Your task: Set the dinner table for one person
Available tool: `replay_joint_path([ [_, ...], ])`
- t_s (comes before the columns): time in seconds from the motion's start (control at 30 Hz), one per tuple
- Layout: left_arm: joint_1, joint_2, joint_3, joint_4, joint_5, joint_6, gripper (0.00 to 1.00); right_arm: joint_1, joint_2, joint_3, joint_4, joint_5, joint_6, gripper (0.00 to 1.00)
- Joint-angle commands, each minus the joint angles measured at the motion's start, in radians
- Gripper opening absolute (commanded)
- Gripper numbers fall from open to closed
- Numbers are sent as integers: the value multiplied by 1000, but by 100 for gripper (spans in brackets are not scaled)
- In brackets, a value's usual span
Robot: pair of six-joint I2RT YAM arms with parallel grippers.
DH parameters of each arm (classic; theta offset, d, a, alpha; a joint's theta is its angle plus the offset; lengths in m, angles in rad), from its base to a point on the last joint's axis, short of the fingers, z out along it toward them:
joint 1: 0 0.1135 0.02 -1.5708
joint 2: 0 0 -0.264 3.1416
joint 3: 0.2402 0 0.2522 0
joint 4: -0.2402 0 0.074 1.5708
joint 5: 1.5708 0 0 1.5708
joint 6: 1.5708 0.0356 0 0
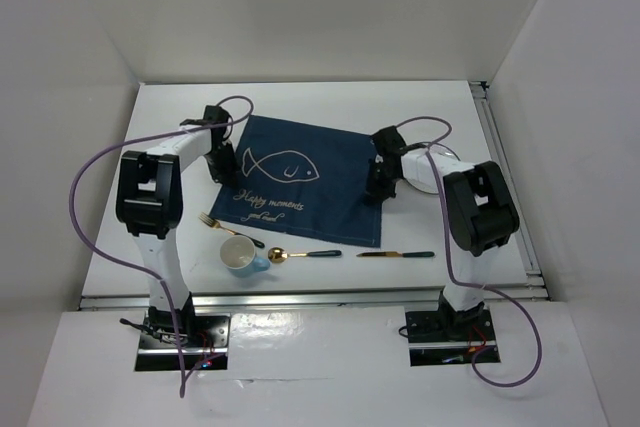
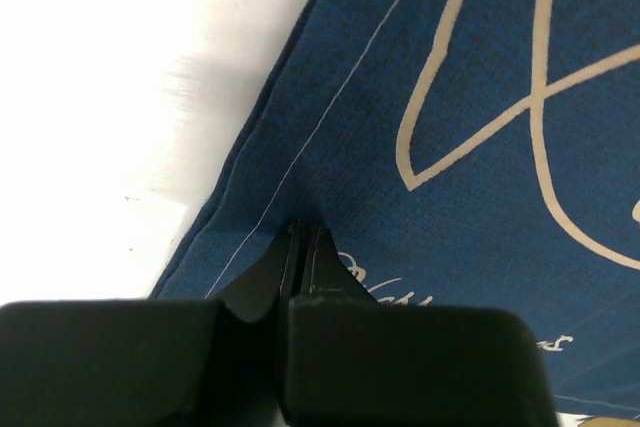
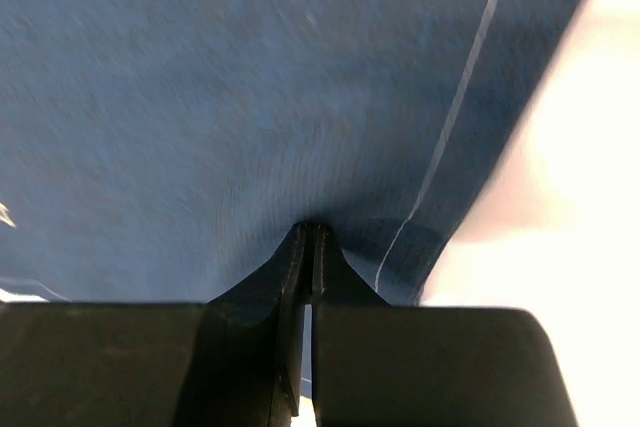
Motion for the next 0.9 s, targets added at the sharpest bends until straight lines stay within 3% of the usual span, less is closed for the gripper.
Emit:
replay_joint_path([
  [0.0, -1, 3, -71, 12, -8, -11, 0, -23, 101, 54, 52, 60, -8, 0],
  [0.37, -1, -38, -141, 21, -8, -11, 0, -67, 224, 248, 5, 82, -36, 0],
  [0.87, -45, -100, -267, 51, 1, 7, 0, -77, 102, 66, 14, 123, -13, 0],
])
